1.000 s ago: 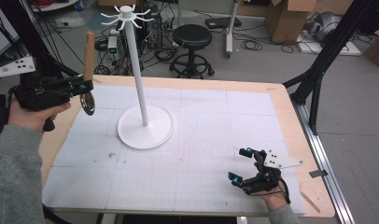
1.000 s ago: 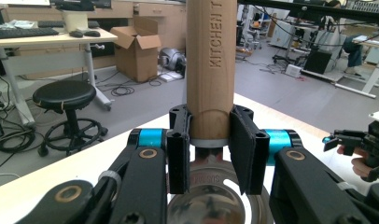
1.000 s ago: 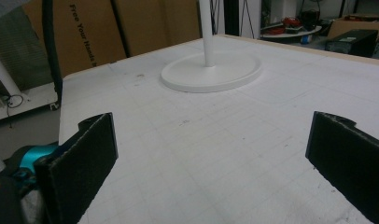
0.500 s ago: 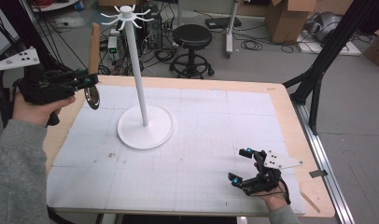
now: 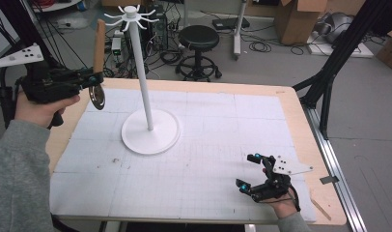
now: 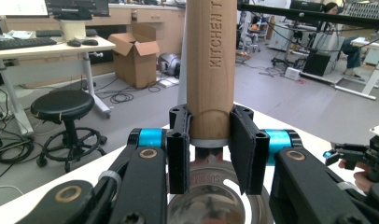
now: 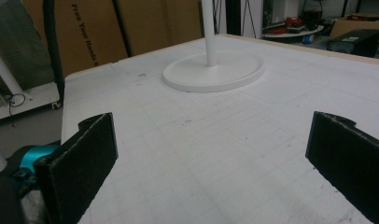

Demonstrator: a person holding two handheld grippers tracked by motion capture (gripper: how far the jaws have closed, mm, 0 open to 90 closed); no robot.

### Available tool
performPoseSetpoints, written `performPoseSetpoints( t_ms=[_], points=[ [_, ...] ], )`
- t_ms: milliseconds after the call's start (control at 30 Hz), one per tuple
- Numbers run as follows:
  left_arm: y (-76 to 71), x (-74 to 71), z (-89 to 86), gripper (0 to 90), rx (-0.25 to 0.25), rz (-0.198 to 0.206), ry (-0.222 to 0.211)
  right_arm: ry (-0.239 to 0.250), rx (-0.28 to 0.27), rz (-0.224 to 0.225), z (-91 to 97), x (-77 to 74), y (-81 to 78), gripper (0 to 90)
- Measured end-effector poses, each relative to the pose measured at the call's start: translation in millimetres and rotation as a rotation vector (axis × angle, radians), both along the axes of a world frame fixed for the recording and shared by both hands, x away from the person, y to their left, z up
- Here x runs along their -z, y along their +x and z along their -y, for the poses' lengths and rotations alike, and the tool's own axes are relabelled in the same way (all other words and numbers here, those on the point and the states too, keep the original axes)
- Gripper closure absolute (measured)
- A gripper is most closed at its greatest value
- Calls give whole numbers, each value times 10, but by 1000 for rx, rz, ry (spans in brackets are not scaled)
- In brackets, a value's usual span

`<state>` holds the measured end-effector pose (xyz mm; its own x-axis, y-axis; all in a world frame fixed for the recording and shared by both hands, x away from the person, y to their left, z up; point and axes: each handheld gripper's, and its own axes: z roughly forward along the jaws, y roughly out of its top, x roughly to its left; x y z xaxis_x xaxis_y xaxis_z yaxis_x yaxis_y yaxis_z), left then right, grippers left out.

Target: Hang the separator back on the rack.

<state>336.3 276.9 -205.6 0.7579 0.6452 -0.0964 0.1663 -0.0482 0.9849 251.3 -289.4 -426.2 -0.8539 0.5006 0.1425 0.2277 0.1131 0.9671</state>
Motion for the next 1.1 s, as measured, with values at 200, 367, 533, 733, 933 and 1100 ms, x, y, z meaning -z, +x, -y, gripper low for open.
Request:
performPoseSetpoints(
  t_ms=[200, 367, 533, 733, 933, 1100],
  points=[
    [29, -6, 32, 693, -7, -1, 1, -2, -5, -3, -8, 0, -2, 12],
    [59, 9, 70, 693, -8, -4, 6, 1, -4, 3, -1, -1, 0, 12],
    [86, 28, 108, 693, -9, -11, 14, 0, -6, 0, -7, 1, 0, 12],
    [101, 40, 141, 693, -8, -14, 16, 0, -8, -2, -7, 2, 0, 12],
    [122, 53, 188, 693, -11, -33, 10, -1, -9, -2, -7, 1, -1, 12],
    [143, 70, 232, 693, -13, -32, 16, 0, -10, -4, -9, 0, -3, 12]
  ],
)
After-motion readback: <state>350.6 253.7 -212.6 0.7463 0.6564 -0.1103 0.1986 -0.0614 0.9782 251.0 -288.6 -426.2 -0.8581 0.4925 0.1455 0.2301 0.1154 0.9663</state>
